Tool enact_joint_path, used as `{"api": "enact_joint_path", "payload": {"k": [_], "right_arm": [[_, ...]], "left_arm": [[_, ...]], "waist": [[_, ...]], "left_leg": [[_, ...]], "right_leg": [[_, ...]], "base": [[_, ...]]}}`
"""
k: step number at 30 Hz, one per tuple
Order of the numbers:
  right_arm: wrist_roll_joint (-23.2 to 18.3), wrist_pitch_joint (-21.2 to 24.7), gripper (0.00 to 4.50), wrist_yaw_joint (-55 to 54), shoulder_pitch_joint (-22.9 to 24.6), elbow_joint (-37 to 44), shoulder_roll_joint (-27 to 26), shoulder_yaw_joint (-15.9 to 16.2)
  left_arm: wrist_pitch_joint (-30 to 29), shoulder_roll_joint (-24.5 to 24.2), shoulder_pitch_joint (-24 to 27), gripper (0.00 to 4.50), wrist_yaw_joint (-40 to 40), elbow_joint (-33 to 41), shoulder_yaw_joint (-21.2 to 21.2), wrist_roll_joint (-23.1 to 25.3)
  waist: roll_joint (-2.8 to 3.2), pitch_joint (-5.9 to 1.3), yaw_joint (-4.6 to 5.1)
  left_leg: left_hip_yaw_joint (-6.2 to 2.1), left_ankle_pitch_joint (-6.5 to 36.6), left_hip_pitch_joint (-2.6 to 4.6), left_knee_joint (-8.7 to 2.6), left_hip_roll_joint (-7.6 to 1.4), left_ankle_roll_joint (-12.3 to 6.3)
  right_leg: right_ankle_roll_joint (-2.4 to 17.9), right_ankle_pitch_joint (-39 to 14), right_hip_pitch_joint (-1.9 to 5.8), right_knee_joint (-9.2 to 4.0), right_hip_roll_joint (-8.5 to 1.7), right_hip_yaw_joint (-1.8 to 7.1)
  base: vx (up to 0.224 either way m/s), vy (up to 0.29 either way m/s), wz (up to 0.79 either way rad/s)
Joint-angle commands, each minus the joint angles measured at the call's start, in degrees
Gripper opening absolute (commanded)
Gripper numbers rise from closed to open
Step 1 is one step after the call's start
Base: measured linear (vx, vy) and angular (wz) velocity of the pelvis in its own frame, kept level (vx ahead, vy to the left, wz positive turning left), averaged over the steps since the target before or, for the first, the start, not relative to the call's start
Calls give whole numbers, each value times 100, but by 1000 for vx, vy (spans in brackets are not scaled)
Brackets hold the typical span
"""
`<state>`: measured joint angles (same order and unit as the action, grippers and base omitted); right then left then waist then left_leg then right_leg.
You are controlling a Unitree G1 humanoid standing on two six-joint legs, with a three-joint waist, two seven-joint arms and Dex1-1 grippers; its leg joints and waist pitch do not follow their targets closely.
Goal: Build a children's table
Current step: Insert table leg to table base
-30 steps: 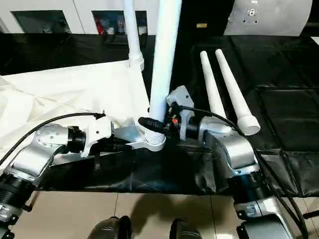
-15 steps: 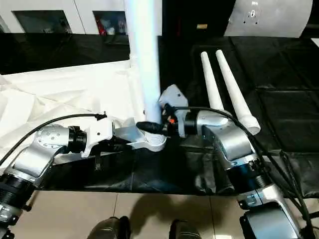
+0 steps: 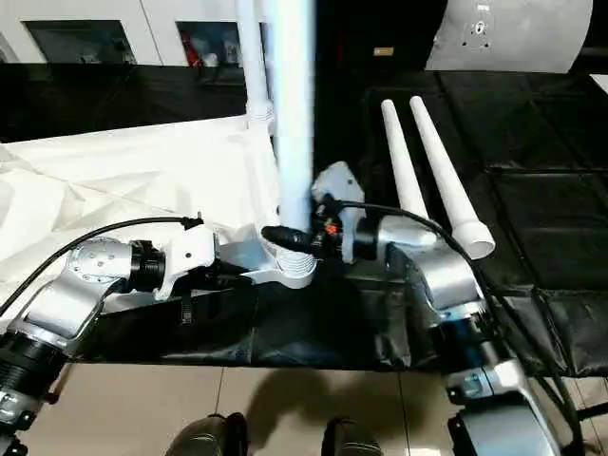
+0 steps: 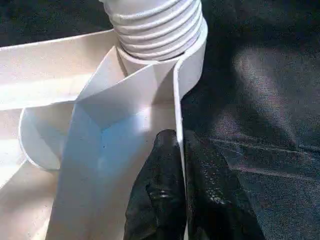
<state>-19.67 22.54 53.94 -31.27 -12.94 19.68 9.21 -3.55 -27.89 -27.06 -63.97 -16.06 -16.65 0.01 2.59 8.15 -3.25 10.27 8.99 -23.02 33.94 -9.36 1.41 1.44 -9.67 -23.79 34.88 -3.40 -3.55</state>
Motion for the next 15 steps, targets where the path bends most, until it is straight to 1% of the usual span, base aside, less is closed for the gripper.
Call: {"api": "enact_joint_path", "payload": {"k": [1,2,3,4,5,6,7,8,9,10,11,12,13,14,15], "right_arm": [[22,166,189,-130,173,-148,23,-75],[-49,140,189,-210,325,-140,-27,-205],[-65,105,189,-260,419,-132,-57,-264],[-65,105,189,-260,419,-132,-57,-264],[-78,76,189,-294,513,-105,-81,-306],[-88,57,189,-310,602,-59,-99,-334],[-76,26,189,-328,699,13,-104,-332],[-55,-6,189,-339,782,93,-97,-316],[21,-81,189,-339,907,265,-44,-236],[21,-81,189,-339,907,265,-44,-236],[64,-122,189,-340,968,357,-12,-186],[185,-190,189,-338,1051,487,68,-60],[200,-201,189,-336,1056,492,76,-46],[335,-295,189,-318,1094,530,150,76],[335,-295,189,-318,1094,530,150,76]], "left_arm": [[90,71,-21,0,108,56,126,-127],[68,96,-34,0,139,42,160,-158],[57,109,-45,0,159,32,175,-171],[57,109,-45,0,159,32,175,-171],[49,115,-55,0,172,23,183,-178],[47,116,-62,0,179,14,187,-182],[52,112,-68,0,182,2,190,-183],[54,109,-73,0,184,-7,194,-183],[58,103,-80,0,184,-21,198,-182],[58,103,-80,0,184,-21,198,-182],[61,98,-84,0,183,-29,201,-182],[70,89,-94,0,180,-48,203,-174],[71,89,-95,0,179,-50,203,-173],[80,83,-101,0,177,-64,201,-165],[80,83,-101,0,177,-64,201,-165]], "waist": [[-44,-450,3],[-37,-444,3],[-13,-439,-6],[-34,-448,-11],[-34,-442,-8],[-13,-431,-14],[-5,-434,-12],[-13,-435,-15],[12,-420,-15],[-7,-424,-17],[-8,-427,-13],[26,-410,-18],[12,-413,-22],[12,-417,-29],[6,-413,-25]], "left_leg": [[-159,1392,170,-417,-382,-241],[-159,1407,165,-421,-379,-239],[-158,1476,182,-424,-387,-222],[-162,1466,170,-426,-386,-215],[-166,1472,169,-433,-385,-212],[-161,1506,172,-436,-385,-206],[-172,1531,163,-439,-383,-187],[-168,1546,171,-445,-387,-186],[-175,1618,173,-450,-389,-164],[-171,1642,181,-455,-390,-145],[-176,1632,176,-456,-387,-150],[-172,1663,180,-455,-384,-148],[-169,1654,181,-461,-390,-141],[-170,1636,181,-459,-392,-139],[-167,1619,168,-463,-386,-150]], "right_leg": [[1191,-1926,255,-484,-536,337],[1189,-1942,251,-488,-532,339],[1180,-2003,232,-504,-534,340],[1167,-1993,251,-498,-543,339],[1166,-2004,248,-495,-534,334],[1146,-2043,234,-508,-535,341],[1140,-2068,246,-497,-540,337],[1127,-2078,240,-512,-536,338],[1120,-2127,225,-512,-540,339],[1101,-2135,223,-516,-533,342],[1119,-2117,232,-508,-538,339],[1118,-2160,217,-520,-539,343],[1091,-2135,221,-524,-532,348],[1098,-2093,218,-516,-534,350],[1102,-2058,224,-509,-534,350]], "base": [[0,0,0],[0,0,0],[0,0,0],[0,0,0],[0,0,0],[0,0,0],[0,0,0],[0,0,0],[0,0,0],[0,0,0],[0,0,0],[0,0,0],[0,0,0],[0,0,0],[0,0,0]]}}
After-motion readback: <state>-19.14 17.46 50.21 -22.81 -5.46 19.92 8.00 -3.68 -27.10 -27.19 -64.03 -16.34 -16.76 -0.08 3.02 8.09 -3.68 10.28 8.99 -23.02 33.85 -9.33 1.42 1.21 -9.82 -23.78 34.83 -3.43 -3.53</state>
